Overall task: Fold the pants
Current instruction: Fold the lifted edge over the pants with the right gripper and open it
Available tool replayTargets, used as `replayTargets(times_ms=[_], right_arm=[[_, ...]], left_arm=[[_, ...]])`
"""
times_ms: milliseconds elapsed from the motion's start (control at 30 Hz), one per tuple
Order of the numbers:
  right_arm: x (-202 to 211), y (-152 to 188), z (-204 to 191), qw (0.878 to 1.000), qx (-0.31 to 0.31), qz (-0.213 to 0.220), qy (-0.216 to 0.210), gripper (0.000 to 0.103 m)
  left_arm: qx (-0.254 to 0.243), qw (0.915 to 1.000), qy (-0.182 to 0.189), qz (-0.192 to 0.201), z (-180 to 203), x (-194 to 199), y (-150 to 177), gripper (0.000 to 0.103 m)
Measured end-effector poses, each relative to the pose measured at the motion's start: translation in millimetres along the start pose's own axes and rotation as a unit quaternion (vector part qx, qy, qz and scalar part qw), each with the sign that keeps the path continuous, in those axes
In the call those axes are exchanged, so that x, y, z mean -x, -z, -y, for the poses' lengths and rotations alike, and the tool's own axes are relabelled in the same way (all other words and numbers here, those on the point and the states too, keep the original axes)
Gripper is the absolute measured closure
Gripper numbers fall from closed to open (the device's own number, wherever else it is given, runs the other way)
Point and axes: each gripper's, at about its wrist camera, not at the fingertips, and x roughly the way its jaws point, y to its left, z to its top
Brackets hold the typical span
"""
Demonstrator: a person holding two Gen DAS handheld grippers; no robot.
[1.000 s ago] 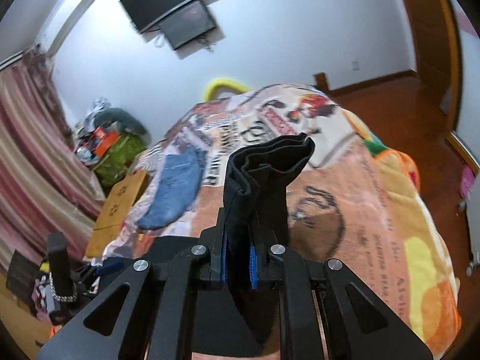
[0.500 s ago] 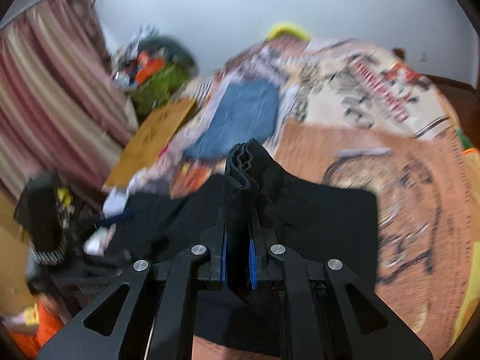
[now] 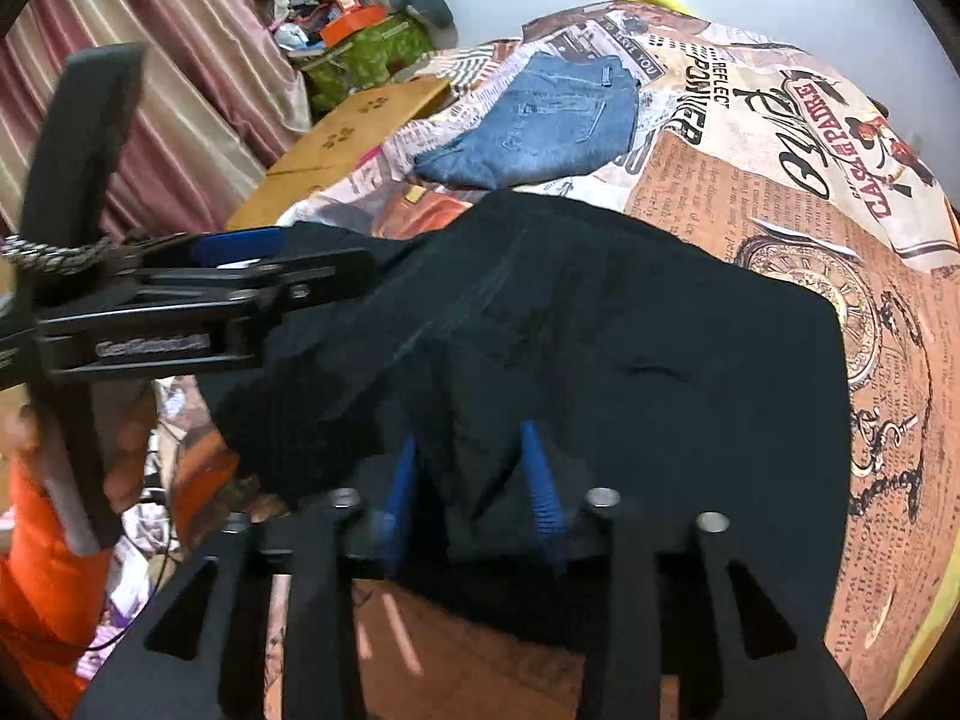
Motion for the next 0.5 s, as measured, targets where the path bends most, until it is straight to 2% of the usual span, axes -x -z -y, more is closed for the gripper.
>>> replayTargets(times_ms=[67,300,400,500], right_arm=[[11.2,-3.6,6.6,1.0,-0.002,0.011,0.003,0.065],[53.4,-24.6,56.2,0.995,-0.031,0.076,0.063,0.064],[50.8,-33.4,78.8,0.992,-0.045,0.076,0.092,0.064],[36.5,-36.9,96.9,0.992,-0.049,0.057,0.099,0.064]], left_arm=[[-0.011,0.9999,0.007,0.005,9.1,0.7,-7.1,0.008],[-0.05,0.998,0.038,0.008,45.7,-10.0,-36.7,0.008],[-0.069,0.9967,0.042,0.001,63.9,-22.7,-45.0,0.008],[-0.089,0.9947,0.048,-0.015,81.4,-40.3,-48.9,0.008]])
